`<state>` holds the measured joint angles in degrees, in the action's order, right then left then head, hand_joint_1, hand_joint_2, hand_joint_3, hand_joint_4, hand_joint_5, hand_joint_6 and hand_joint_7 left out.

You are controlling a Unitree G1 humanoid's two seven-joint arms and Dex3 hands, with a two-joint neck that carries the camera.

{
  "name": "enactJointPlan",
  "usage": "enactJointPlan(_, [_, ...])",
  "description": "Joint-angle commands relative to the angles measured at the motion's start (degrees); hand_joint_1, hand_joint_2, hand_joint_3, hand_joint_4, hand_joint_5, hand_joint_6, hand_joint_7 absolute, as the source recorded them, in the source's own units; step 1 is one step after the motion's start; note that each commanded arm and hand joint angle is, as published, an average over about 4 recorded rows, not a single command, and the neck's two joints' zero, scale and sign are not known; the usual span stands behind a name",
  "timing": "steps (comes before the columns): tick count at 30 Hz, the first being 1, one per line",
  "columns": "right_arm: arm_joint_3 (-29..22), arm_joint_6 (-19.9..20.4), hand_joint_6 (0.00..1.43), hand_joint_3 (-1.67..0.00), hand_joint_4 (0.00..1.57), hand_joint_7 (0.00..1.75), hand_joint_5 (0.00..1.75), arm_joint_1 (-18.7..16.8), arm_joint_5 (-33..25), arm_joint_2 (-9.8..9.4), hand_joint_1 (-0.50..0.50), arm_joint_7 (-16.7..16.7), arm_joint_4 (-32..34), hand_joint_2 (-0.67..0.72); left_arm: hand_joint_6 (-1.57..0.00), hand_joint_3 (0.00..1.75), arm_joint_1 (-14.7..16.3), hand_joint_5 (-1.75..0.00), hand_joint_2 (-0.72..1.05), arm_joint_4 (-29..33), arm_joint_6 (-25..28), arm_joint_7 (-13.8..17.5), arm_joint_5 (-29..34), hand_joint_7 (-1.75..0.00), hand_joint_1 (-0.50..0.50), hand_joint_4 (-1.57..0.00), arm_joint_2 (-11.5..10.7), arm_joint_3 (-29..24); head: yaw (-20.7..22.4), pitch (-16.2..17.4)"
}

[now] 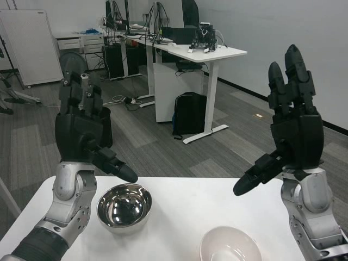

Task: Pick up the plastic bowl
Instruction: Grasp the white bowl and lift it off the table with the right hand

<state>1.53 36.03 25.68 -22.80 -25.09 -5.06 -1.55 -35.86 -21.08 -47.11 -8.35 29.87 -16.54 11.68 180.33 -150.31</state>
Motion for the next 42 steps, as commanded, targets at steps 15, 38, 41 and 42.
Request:
enactJointPlan(15, [0.16,0.31,0.00,0.00,0.00,0.00,0.00,-0.78,-1.06,0.48,-0.42,-0.04,-2.69,0.72,0.00,0.09,3.96,0.00,-0.72,14.60,25.77,12.94,-2.75,0.00,-0.50,0.00,-3.35,-12.31,9.03,5.08])
enactJointPlan(38, [-0.96,0.27,0.00,0.00,0.00,0.00,0.00,-2.92,-3.04,1.32,-0.42,0.13,-8.69,0.66,0.00,0.07,13.72,0.00,-0.72,31.72,51.37,27.42,-15.54,0.00,-0.50,0.00,-4.91,-34.04,18.21,15.58])
enactJointPlan(41, [-0.94,0.27,0.00,0.00,0.00,0.00,0.00,-2.92,-2.95,1.63,-0.42,0.18,-9.44,0.66,0.00,0.04,16.64,0.00,-0.72,33.50,51.41,27.69,-16.99,0.00,-0.50,0.00,-3.61,-37.80,17.69,16.38])
enactJointPlan(42, [-0.83,0.27,0.00,0.00,0.00,0.00,0.00,-2.92,-2.95,1.69,-0.42,0.31,-9.61,0.66,0.00,0.07,17.91,0.00,-0.72,34.09,51.41,27.82,-17.12,0.00,-0.50,0.00,-2.95,-38.83,17.31,16.66])
